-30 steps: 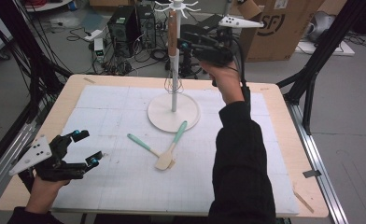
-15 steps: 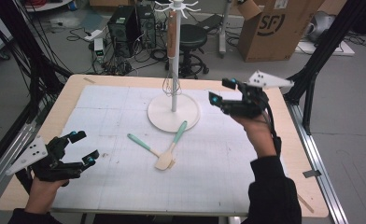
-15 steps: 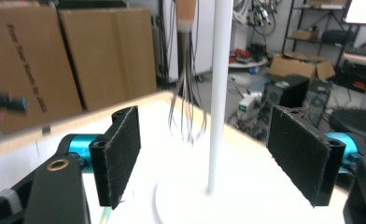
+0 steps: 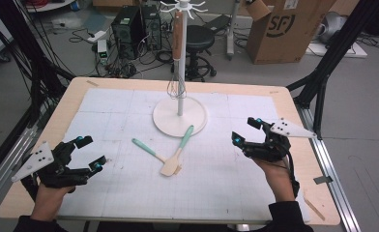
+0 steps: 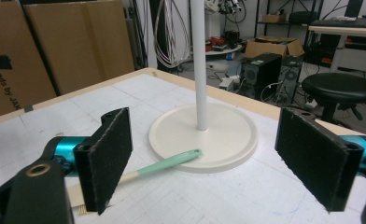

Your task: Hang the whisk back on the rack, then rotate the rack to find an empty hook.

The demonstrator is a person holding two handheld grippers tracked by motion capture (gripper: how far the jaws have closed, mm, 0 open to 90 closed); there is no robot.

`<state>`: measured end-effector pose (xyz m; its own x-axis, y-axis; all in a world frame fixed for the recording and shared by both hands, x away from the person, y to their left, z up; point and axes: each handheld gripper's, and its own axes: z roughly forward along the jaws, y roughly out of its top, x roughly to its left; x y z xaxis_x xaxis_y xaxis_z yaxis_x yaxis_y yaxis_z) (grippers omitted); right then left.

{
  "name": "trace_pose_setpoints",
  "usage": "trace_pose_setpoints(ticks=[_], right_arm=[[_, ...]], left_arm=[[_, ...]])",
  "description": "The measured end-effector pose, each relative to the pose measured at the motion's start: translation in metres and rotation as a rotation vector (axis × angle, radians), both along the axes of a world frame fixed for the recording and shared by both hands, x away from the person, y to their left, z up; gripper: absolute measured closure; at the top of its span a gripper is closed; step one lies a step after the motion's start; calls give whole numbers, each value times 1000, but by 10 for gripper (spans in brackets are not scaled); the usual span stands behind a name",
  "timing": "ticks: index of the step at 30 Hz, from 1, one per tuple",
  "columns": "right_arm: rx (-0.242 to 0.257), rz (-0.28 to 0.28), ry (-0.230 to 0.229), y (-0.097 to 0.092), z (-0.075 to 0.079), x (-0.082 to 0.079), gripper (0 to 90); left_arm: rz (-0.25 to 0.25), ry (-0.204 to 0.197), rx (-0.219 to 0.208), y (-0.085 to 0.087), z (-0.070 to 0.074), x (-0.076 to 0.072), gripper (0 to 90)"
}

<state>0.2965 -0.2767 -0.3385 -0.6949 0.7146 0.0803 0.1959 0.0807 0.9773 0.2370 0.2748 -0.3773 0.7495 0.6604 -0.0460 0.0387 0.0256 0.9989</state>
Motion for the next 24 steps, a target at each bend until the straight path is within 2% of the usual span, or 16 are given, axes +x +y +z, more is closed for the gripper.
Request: trace_pose_setpoints(ticks=[4, 9, 12, 14, 19, 22, 24], right_arm=[[2, 12, -12, 0, 7, 2, 170], [32, 25, -22, 4, 18, 10, 175], [43, 43, -27, 6, 26, 17, 229], [52, 57, -29, 7, 30, 22, 292], [78, 143, -26, 10, 44, 32, 636], [73, 185, -33, 18, 56, 40, 733], [67, 194, -38, 23, 65, 45, 798]], left_arm=[[6, -1, -6, 1, -1, 1, 179], [11, -2, -6, 3, -1, 0, 179], [18, -2, 0, 4, -1, 0, 179], [23, -6, 2, 6, -2, 1, 178], [35, 9, -3, 6, -5, 6, 178], [32, 19, -5, 5, -8, 8, 178], [36, 25, -1, 4, -11, 9, 179]])
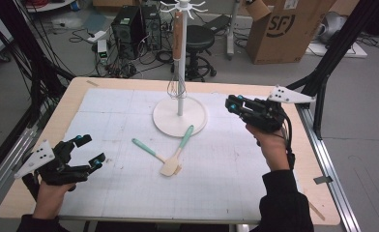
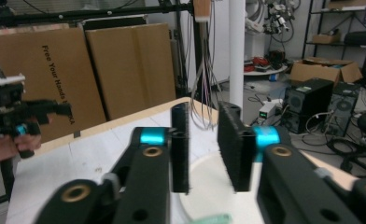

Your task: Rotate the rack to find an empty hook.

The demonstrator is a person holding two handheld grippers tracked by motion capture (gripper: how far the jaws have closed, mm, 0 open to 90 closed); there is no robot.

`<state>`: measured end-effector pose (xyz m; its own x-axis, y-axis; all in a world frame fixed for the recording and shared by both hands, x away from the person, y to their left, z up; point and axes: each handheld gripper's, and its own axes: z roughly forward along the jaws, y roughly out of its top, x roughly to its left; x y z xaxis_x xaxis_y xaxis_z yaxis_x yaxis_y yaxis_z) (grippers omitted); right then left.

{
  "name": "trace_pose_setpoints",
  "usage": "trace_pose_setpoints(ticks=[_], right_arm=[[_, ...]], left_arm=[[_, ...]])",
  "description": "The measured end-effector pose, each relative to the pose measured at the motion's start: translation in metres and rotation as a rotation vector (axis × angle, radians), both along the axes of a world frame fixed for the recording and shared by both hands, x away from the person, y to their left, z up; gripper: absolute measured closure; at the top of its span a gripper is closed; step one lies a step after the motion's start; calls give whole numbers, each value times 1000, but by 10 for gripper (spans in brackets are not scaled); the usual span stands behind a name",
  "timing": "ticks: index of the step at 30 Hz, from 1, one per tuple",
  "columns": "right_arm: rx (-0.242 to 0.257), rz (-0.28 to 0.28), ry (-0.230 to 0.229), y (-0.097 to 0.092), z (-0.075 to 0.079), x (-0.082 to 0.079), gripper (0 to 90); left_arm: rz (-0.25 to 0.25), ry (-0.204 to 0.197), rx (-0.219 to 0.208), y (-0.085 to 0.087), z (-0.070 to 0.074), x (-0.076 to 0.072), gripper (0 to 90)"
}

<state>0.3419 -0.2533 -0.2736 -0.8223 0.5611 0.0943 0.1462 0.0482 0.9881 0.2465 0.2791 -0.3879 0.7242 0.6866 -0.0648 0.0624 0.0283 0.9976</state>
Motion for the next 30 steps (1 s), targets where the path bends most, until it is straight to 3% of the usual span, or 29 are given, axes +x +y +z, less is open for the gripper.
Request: trace_pose_setpoints(ticks=[3, 14, 17, 22, 26, 30], right_arm=[[8, 11, -13, 8, 13, 9, 895], [7, -3, -69, 40, 77, 47, 895], [10, -10, -77, 47, 91, 57, 895], [-5, -41, -79, 61, 115, 72, 895], [-17, -82, -97, 69, 128, 81, 882], [-4, -112, -90, 73, 131, 90, 886]], left_arm=[[1, 6, 7, 0, 0, 0, 179], [-18, 13, 3, -5, -3, -1, 179], [-37, 15, -22, -6, -3, -1, 180], [-44, 11, -20, -7, -4, -1, 180], [-47, 15, -31, -5, -3, -1, 180], [-43, 12, -37, -2, -3, -2, 182]])
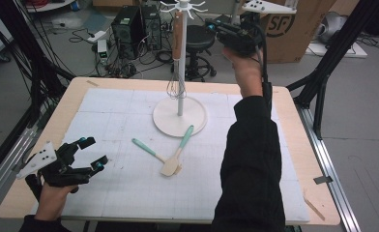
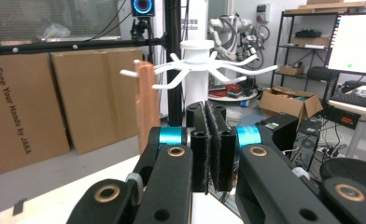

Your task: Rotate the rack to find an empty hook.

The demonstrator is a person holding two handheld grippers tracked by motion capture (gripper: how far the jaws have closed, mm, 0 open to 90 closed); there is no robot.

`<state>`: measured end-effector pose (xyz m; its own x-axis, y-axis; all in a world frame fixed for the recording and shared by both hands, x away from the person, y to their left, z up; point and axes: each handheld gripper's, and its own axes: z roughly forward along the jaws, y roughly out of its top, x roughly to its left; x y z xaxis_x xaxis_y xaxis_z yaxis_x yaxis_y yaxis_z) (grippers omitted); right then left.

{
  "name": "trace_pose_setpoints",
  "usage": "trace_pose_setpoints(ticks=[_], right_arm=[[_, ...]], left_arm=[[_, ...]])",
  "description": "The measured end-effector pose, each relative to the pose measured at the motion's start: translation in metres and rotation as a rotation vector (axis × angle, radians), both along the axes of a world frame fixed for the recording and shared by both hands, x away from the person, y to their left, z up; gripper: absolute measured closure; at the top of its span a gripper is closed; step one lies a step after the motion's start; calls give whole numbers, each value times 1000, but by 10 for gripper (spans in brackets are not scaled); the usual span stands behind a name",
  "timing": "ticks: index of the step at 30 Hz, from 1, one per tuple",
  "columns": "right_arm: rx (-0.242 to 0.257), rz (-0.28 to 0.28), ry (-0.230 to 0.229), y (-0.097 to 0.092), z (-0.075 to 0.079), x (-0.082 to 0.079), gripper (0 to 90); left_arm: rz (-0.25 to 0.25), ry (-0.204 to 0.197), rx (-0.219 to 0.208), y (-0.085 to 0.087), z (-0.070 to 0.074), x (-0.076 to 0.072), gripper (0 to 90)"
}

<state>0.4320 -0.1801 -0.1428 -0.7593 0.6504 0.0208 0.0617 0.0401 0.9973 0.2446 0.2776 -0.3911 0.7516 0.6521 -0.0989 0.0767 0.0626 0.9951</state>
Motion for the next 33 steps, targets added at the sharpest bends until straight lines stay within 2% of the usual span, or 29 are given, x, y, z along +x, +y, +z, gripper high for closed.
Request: trace_pose_setpoints(ticks=[4, 9, 15, 25, 30, 33], right_arm=[[-5, -10, 2, 7, 2, 6, 893], [-11, 16, -3, 20, 7, 7, 894], [-27, 53, -8, 35, 10, 4, 894], [-67, 79, -20, 59, 12, -8, 894], [-71, 85, -43, 51, 15, -17, 894], [-60, 52, -43, 36, 18, -19, 894]], left_arm=[[9, 1, 4, 4, 0, -1, 183], [12, 0, -2, 7, 0, -1, 183], [12, -2, -12, 8, 1, -2, 183], [6, 4, -26, 7, 0, -1, 183], [9, 5, -33, 8, 0, -2, 183], [10, 2, -39, 9, 1, -2, 183]])
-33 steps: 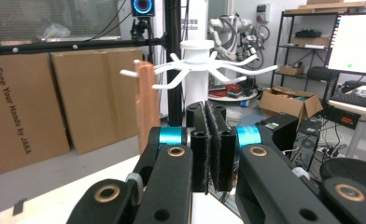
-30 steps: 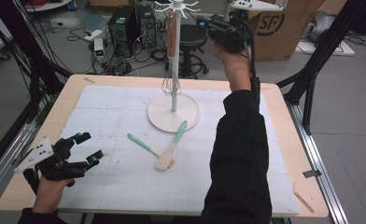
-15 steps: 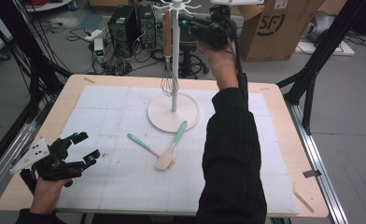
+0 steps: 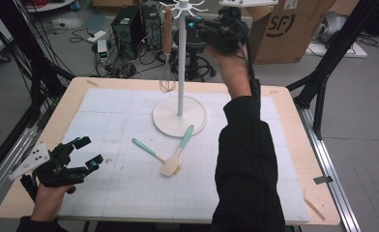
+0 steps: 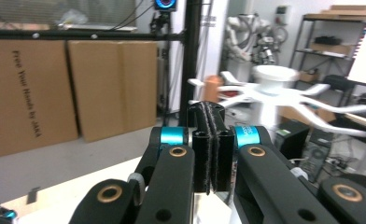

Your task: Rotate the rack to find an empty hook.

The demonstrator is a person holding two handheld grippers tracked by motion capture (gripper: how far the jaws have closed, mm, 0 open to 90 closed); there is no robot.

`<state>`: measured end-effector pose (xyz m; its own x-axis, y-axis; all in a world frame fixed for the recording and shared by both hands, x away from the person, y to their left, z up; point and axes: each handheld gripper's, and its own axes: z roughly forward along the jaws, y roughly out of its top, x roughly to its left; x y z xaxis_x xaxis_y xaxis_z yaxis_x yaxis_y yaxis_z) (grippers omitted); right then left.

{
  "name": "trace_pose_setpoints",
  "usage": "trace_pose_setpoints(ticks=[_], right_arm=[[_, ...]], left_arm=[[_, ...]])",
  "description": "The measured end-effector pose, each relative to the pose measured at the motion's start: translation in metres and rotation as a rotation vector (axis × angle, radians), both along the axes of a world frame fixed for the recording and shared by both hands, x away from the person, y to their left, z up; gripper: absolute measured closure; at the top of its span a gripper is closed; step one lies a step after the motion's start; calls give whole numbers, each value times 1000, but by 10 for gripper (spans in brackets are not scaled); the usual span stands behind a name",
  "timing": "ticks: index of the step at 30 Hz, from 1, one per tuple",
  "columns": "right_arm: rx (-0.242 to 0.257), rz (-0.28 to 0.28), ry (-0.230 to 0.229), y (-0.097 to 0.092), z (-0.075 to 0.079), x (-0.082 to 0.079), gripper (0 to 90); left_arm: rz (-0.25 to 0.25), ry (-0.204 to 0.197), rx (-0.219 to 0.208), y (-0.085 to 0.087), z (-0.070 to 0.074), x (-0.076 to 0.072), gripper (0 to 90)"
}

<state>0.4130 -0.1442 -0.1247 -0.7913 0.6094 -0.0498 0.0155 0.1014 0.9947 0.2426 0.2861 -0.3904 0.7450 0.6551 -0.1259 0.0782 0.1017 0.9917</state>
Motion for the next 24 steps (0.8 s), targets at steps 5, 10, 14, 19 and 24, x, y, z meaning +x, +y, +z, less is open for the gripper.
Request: trace_pose_setpoints(ticks=[5, 10, 14, 19, 24], right_arm=[[34, -72, 0, -20, 2, 0, 894], [31, -130, 28, -24, -2, 11, 894], [19, -104, 39, -17, -2, 15, 894], [12, -76, 33, -8, -1, 14, 894], [9, -57, 32, -2, -1, 13, 894]], left_arm=[[-2, 0, 0, 0, 0, 0, 183], [-3, -3, 3, 0, 0, 0, 183], [-3, -3, 1, 1, 0, 0, 183], [-5, -4, 3, 0, 0, -1, 183], [-5, -3, 2, 0, 0, 0, 182]])
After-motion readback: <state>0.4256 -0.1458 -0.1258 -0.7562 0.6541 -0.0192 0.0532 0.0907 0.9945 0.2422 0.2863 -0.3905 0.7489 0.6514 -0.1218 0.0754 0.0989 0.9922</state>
